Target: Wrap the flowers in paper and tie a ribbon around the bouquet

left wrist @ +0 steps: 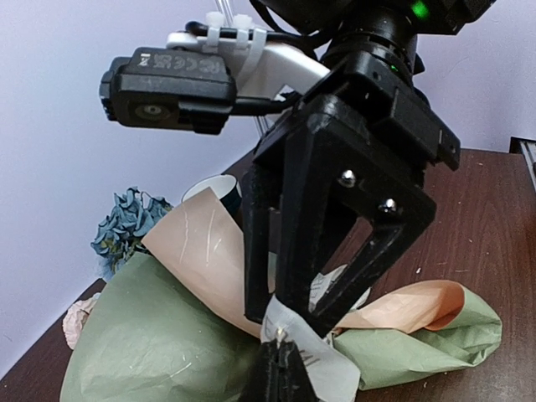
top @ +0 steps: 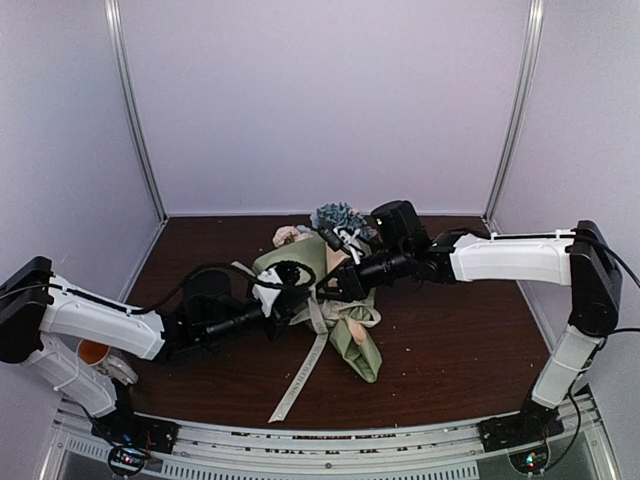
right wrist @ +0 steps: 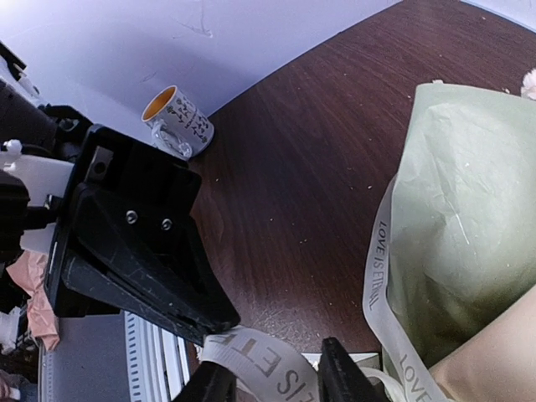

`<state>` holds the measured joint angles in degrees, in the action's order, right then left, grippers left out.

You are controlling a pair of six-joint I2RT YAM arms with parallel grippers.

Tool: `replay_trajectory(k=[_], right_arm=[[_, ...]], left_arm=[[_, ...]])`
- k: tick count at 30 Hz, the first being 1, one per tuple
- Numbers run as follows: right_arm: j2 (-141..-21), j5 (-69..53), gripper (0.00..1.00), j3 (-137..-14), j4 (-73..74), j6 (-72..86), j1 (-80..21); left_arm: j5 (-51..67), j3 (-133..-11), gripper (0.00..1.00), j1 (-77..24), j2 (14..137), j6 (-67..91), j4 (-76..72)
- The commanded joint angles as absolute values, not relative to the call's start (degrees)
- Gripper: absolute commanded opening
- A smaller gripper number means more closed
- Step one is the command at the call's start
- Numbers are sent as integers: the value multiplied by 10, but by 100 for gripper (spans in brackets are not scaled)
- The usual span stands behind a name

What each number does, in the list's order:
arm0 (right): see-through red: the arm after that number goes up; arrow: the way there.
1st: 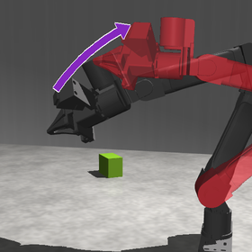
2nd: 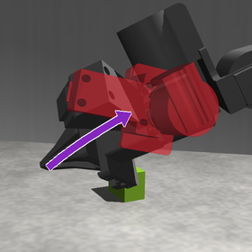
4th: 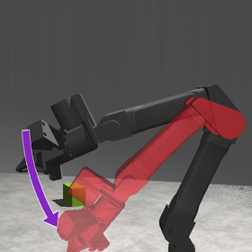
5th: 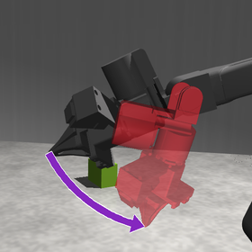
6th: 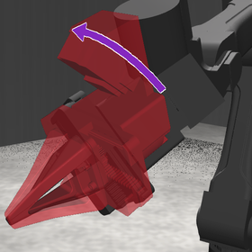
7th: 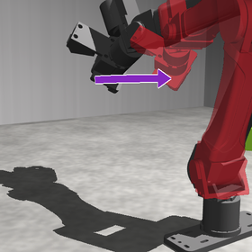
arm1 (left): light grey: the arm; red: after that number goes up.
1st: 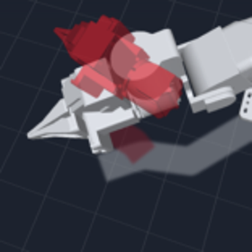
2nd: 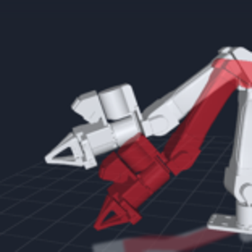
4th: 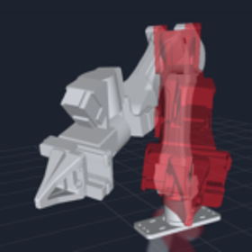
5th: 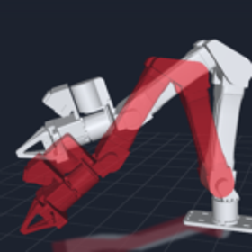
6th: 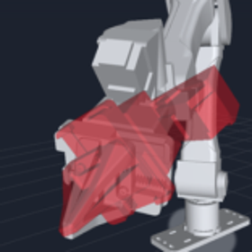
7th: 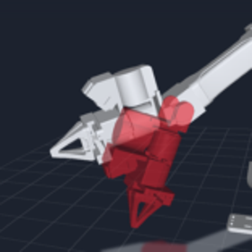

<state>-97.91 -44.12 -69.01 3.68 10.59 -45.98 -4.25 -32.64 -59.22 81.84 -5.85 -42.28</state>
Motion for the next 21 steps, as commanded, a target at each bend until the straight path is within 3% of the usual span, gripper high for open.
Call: replay_trajectory(k=[1, 14, 18, 21], right_arm=[[-990, -481, 30, -689, 1, 108, -463], [-932, -486, 46, -657, 55, 42, -457], [-952, -460, 47, -658, 35, 61, -462], [-966, -453, 41, -667, 22, 76, -464]], left_arm=[[-28, -346, 0, -584, 822, -46, -421], [-20, -354, 0, -577, 830, -47, -410], [-18, -355, 0, -577, 830, -45, -413], [-13, -356, 0, -577, 828, -44, -411]])
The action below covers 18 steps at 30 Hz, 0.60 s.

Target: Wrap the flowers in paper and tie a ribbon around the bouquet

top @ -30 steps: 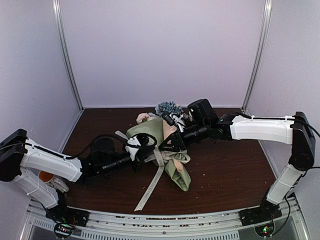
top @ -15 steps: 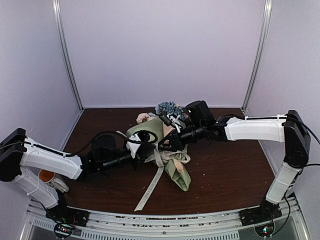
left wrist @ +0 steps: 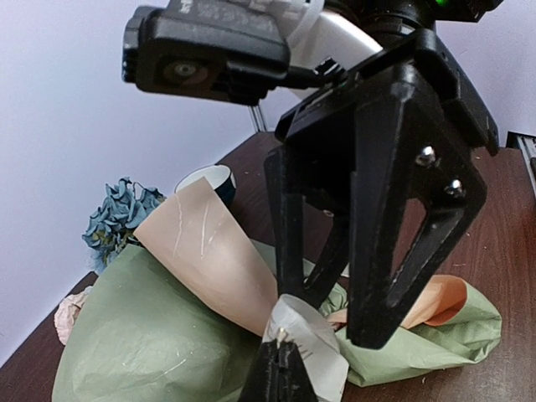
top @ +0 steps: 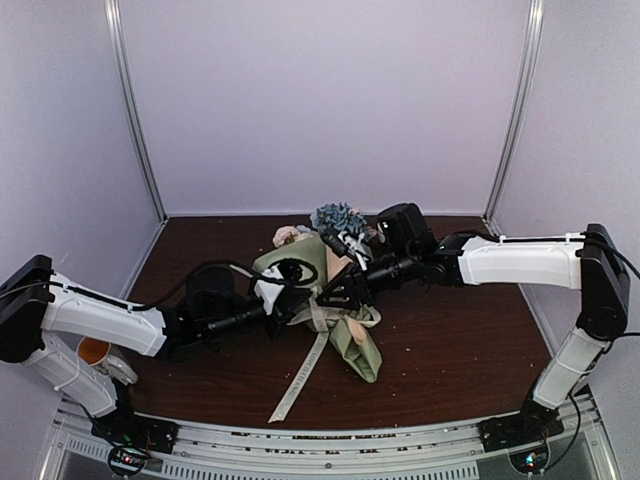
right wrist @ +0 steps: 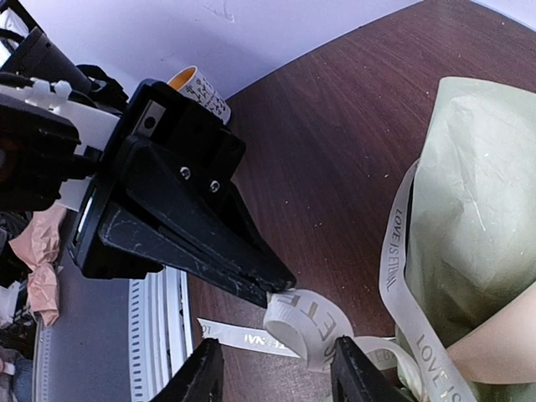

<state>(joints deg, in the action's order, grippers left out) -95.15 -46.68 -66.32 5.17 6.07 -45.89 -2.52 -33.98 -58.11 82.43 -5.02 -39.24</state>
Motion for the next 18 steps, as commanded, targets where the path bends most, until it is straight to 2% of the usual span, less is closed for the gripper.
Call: replay_trajectory(k=[1, 15, 18], right_arm=[[-971, -452, 38, -671, 23, 78, -465], [-985, -452, 0, -679, 3, 111, -469], [-984, -447, 0, -679, 5, 111, -468]], left_arm=[[-12, -356, 0, -577, 829, -43, -410], [-1, -360, 0, -577, 835, -29, -400], [-1, -361, 0, -575, 833, -23, -397]])
